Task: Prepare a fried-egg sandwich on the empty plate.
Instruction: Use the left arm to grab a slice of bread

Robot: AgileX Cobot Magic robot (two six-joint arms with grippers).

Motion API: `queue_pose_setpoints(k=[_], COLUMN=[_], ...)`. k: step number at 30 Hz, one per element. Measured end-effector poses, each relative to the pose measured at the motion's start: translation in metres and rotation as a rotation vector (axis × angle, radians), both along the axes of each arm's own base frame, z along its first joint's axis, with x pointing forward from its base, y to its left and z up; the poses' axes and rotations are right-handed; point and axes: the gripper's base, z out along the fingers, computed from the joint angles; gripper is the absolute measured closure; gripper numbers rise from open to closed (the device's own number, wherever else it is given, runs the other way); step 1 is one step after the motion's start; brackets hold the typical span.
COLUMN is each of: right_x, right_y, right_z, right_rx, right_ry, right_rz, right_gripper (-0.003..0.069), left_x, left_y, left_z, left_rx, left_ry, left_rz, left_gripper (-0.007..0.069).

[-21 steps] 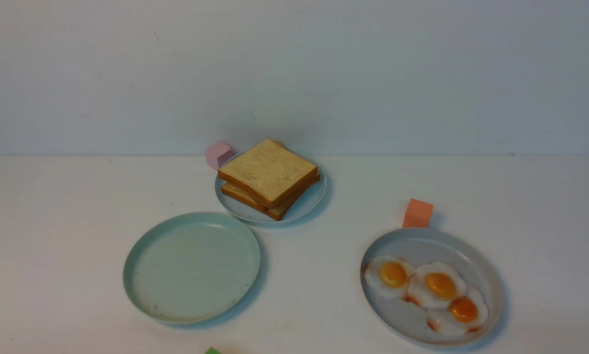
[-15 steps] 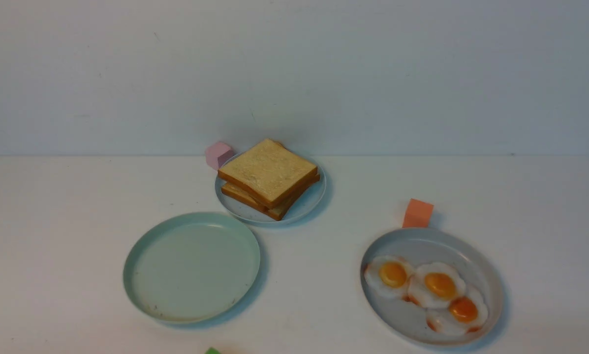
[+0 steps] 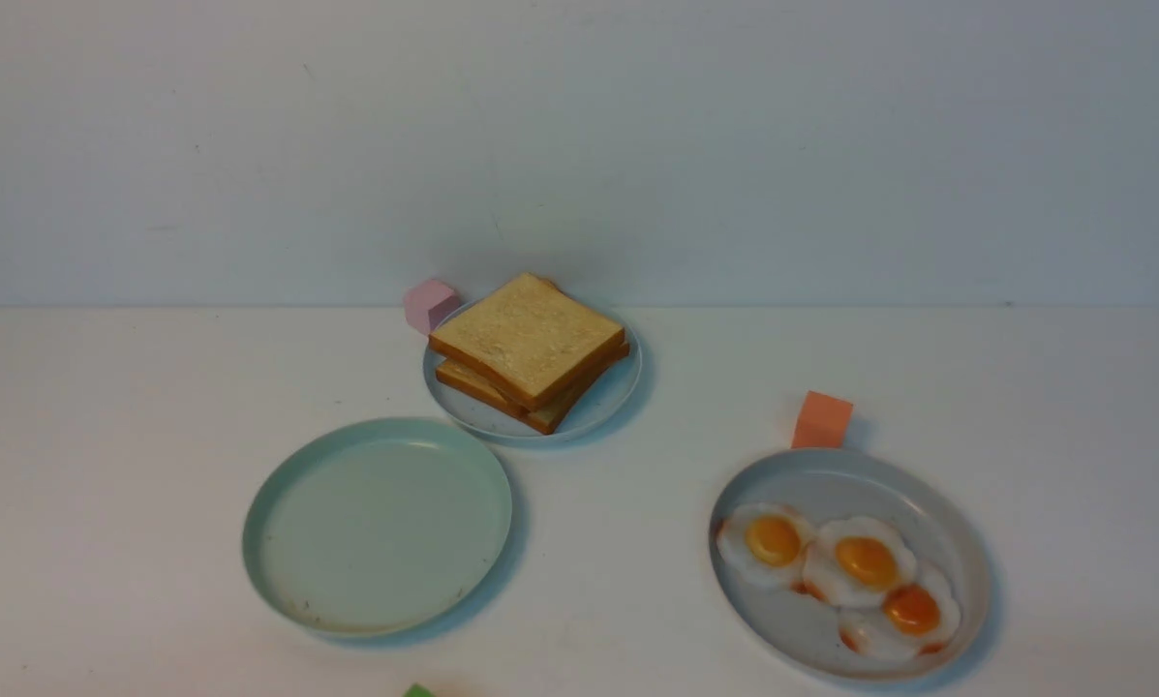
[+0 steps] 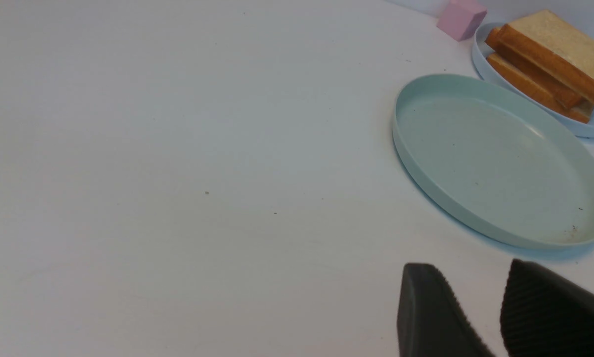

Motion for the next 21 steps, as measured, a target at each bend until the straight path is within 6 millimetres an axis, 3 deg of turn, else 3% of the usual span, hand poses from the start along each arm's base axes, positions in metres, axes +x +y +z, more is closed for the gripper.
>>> queue_pose_setpoints(k=[3,6,10,13,16,20,21], right_x=[0.0,0.0,0.0,0.0,0.0,0.0,0.0], right_y=[0.0,0.0,0.0,0.0,0.0,0.0,0.0], right_z=[0.0,0.0,0.0,0.0,0.0,0.0,0.0], right_rx=[0.0,0.0,0.0,0.0,0.0,0.0,0.0], right_ry=[0.0,0.0,0.0,0.0,0.0,0.0,0.0], right_rz=[0.0,0.0,0.0,0.0,0.0,0.0,0.0], right_gripper=[0.0421,0.0421,0.0421,0.0421,0.0421,0.0421,0.0421], left_x=[0.001,0.003,0.005,0.005,0.004,0.005,0.007], left_y=[0.0,-0.002,-0.003,0.001,0.001,-0.005,-0.007], left_z=[0.002,0.01,0.027,0.035,0.041,0.067,0.081], left_rx=[-0.01,-0.158,-0.608,-0.736,-0.766,-0.688,-0.635], left_ry=[-0.02,-0.102,-0.267,-0.354,-0.378,-0.313,-0.279], left_rz=[0.002,0.018,0.078,0.104,0.102,0.039,0.013], left_gripper=[0.0386,0.0386,0.0386,0.0386,0.0388,0.0437,0.0466])
